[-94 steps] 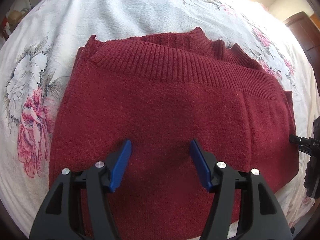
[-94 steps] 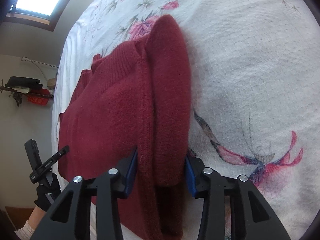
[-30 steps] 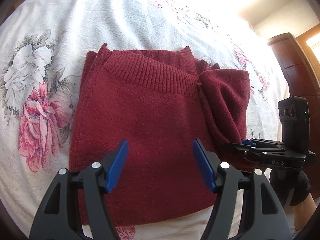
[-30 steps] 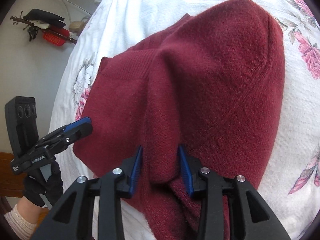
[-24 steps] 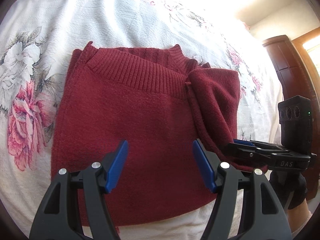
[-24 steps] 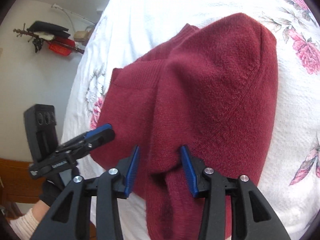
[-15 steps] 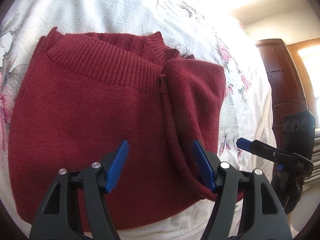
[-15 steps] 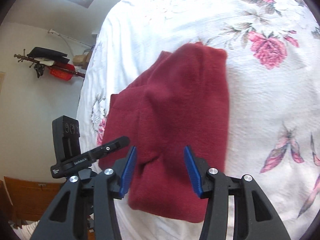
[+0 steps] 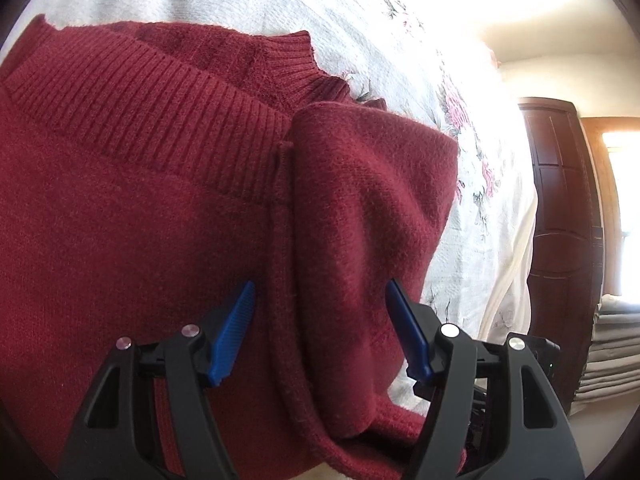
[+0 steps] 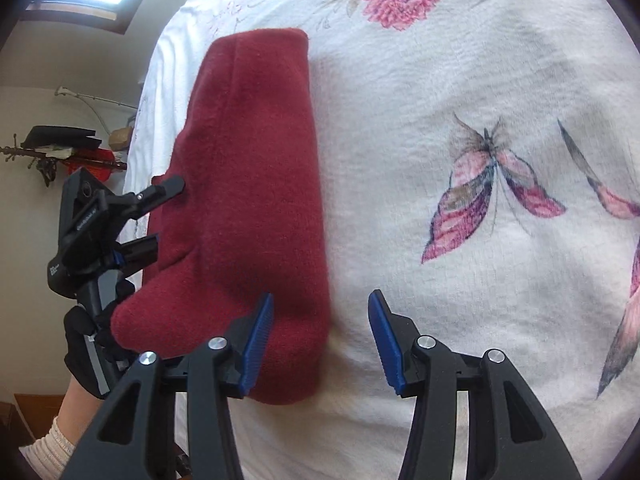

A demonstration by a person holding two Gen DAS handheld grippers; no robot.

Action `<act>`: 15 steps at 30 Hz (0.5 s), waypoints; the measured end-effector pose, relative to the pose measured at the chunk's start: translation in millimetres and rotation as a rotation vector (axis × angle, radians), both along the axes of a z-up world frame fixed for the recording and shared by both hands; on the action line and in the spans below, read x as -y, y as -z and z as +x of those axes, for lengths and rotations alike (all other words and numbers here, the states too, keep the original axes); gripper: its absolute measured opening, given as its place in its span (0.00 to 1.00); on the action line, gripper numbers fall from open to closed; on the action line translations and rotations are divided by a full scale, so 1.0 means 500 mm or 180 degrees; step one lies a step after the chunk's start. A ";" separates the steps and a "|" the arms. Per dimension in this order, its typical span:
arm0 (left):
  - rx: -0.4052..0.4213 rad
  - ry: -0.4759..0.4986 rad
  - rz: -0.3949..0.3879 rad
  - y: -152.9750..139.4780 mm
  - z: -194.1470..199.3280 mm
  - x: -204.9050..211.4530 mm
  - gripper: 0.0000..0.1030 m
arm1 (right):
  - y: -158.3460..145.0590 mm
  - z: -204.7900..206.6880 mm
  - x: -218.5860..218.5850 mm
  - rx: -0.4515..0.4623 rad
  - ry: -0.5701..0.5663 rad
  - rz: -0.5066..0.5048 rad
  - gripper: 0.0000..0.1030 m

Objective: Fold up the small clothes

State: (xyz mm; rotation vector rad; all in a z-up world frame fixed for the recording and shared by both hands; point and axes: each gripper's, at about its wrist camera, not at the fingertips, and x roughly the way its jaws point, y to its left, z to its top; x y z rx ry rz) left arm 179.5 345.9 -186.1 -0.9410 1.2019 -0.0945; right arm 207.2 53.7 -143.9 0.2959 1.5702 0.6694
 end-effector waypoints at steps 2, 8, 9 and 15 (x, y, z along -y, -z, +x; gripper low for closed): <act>0.0002 0.0051 0.0061 -0.003 0.012 0.010 0.46 | 0.006 -0.005 0.005 -0.0015 0.0013 -0.0003 0.49; 0.0142 0.0012 0.0082 -0.026 0.006 0.010 0.16 | 0.012 -0.013 0.017 -0.0071 0.0082 0.0020 0.49; 0.0210 0.0020 0.0097 -0.036 0.001 0.011 0.15 | 0.012 -0.012 0.011 -0.0065 0.0080 0.0017 0.49; 0.0582 0.0063 0.0036 -0.106 -0.030 0.001 0.14 | 0.002 -0.019 0.010 -0.0034 0.0108 0.0050 0.50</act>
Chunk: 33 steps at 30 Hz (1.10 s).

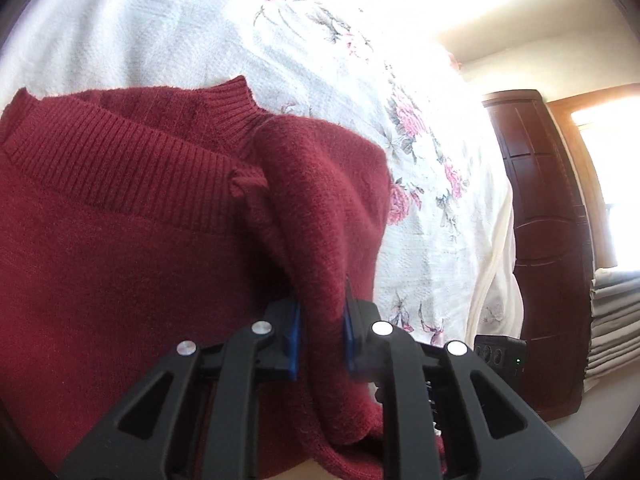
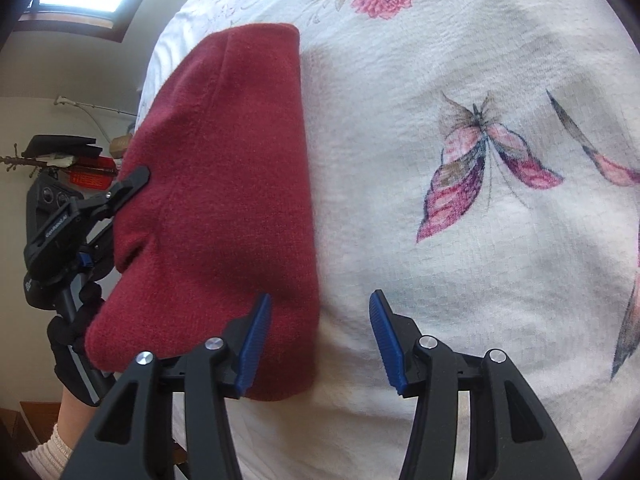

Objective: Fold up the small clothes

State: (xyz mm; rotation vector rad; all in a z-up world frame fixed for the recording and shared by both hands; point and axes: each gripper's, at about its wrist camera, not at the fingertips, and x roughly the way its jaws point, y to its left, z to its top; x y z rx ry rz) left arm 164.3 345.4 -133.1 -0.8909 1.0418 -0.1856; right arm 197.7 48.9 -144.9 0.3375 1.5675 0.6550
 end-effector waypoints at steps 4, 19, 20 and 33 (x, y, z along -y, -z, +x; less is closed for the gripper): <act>0.0082 0.0031 0.0008 -0.036 -0.024 -0.027 0.13 | -0.011 -0.007 -0.031 0.0034 -0.0027 0.0030 0.50; 0.0007 -0.0288 0.0159 -0.088 -0.160 -0.241 0.13 | -0.040 -0.038 -0.149 0.0150 -0.0365 0.0185 0.52; -0.0030 -0.0295 0.0176 -0.078 -0.167 -0.257 0.13 | -0.041 -0.041 -0.159 0.0142 -0.0392 0.0211 0.53; -0.0520 -0.0562 0.0319 0.082 -0.179 -0.360 0.14 | -0.008 -0.089 -0.266 0.0029 -0.0838 0.0214 0.60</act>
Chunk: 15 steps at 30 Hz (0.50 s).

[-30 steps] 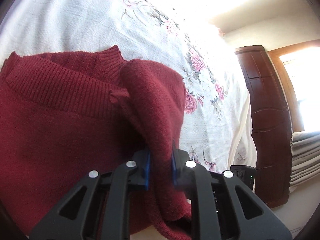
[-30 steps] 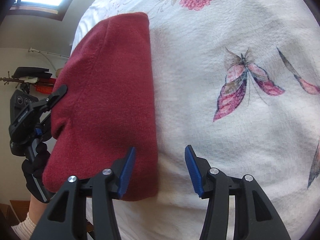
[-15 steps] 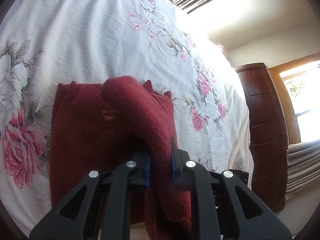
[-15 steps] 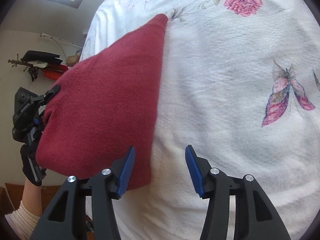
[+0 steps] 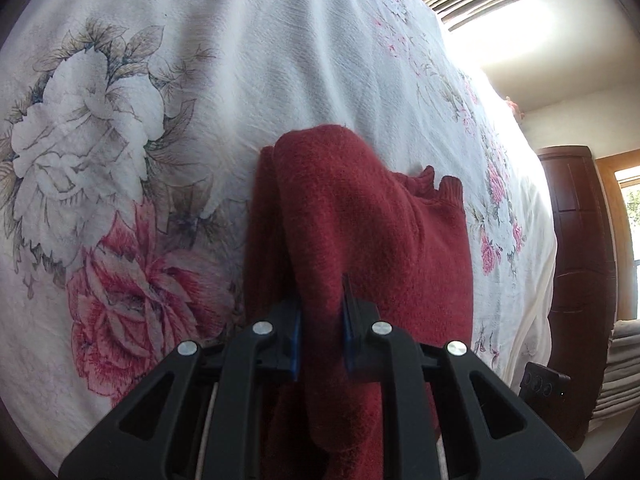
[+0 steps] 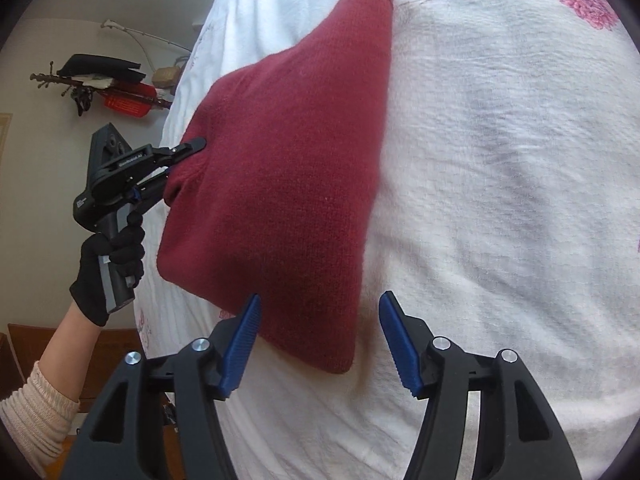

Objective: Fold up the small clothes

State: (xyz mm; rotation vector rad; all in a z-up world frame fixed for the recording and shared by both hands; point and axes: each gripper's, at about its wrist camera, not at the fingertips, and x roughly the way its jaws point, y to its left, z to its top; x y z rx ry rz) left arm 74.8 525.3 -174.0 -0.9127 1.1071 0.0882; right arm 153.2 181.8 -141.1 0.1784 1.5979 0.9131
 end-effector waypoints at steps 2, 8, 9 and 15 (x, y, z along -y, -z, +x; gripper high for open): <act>-0.0026 0.0005 0.0015 0.001 0.004 0.004 0.15 | 0.011 -0.006 -0.009 -0.0038 -0.0006 -0.0027 0.61; -0.0053 0.0022 0.0042 -0.043 -0.034 0.010 0.32 | 0.035 -0.018 -0.016 -0.0104 -0.0034 -0.0074 0.60; -0.0035 0.0048 0.0043 -0.056 -0.048 0.018 0.33 | 0.034 -0.017 -0.017 -0.0105 -0.0033 -0.0069 0.60; -0.0202 0.0290 0.0079 -0.087 -0.149 0.081 0.55 | 0.032 -0.013 -0.019 -0.0120 -0.0043 -0.0042 0.60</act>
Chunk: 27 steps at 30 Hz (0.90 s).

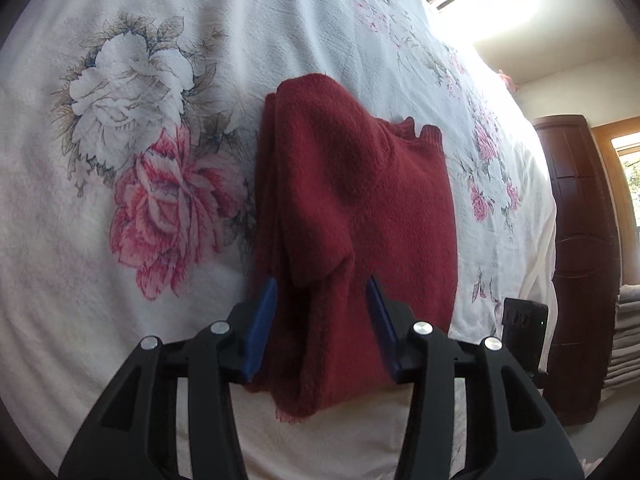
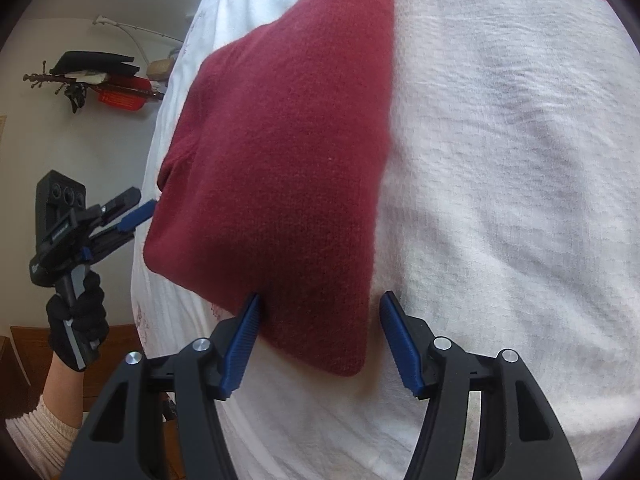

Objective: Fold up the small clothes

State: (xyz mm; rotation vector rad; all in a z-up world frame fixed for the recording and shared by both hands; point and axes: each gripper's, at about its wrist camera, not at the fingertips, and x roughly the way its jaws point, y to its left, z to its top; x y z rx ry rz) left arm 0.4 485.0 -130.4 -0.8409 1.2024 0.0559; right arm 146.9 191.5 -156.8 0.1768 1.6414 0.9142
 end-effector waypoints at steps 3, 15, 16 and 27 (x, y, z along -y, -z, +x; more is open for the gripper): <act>-0.0087 -0.0004 -0.0100 0.027 -0.031 0.015 0.56 | -0.001 -0.008 -0.013 0.0010 -0.0026 -0.0001 0.60; 0.0104 -0.0040 0.0049 -0.005 -0.044 0.029 0.08 | -0.022 -0.027 -0.025 0.0121 -0.0027 0.0004 0.60; 0.0126 -0.0046 0.0059 -0.013 -0.051 0.021 0.08 | -0.023 -0.029 -0.023 0.0118 -0.0029 0.0020 0.60; -0.0210 0.0014 0.0114 0.105 -0.030 0.032 0.08 | 0.025 -0.032 -0.034 0.0065 -0.0091 -0.0161 0.45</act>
